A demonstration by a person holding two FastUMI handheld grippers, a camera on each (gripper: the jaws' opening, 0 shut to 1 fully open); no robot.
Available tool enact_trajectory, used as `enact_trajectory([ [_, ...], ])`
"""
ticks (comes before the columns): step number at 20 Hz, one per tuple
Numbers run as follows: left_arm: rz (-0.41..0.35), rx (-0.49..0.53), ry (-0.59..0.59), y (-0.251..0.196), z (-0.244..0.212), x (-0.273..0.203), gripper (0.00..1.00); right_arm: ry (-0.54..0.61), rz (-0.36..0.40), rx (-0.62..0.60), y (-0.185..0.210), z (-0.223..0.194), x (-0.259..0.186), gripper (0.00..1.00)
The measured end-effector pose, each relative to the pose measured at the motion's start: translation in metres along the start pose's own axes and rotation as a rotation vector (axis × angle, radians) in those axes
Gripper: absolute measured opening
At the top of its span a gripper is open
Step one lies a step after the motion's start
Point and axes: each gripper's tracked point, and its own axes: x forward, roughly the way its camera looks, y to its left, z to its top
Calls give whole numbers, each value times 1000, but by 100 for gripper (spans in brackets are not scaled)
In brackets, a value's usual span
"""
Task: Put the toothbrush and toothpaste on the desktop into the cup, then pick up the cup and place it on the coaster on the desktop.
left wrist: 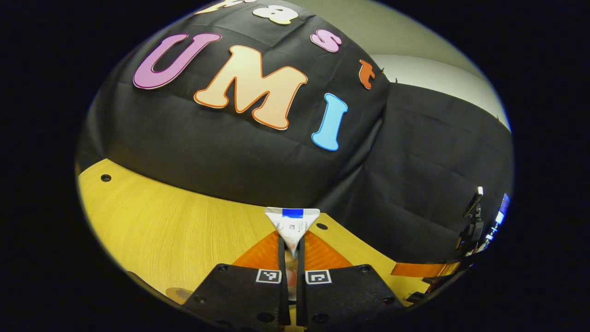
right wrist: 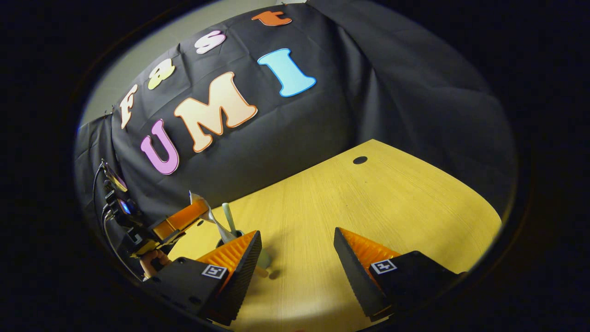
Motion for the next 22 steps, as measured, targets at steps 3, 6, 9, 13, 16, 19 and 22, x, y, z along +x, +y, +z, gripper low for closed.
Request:
enact_trajectory([
  [3,3,37,-9,1,-12,1,5,-2,-20,-13,-10,-2,-9,97],
  [6,11,61,-5,3,-26,-1,5,-1,-34,-41,-16,-5,-18,97],
  [9,17,56,-8,2,-32,-2,8,10,-36,-66,-14,-6,-22,97],
  [13,-14,9,-9,-7,-37,-9,18,14,-23,-92,-3,-4,-28,97],
  [16,-29,-2,17,-13,-42,-15,38,14,-13,-116,8,-1,-31,97],
  [19,-25,33,17,-13,-33,-29,54,22,10,-138,23,2,-34,97],
  [22,-6,47,-76,-8,7,-43,86,55,38,-180,42,-1,-37,97],
])
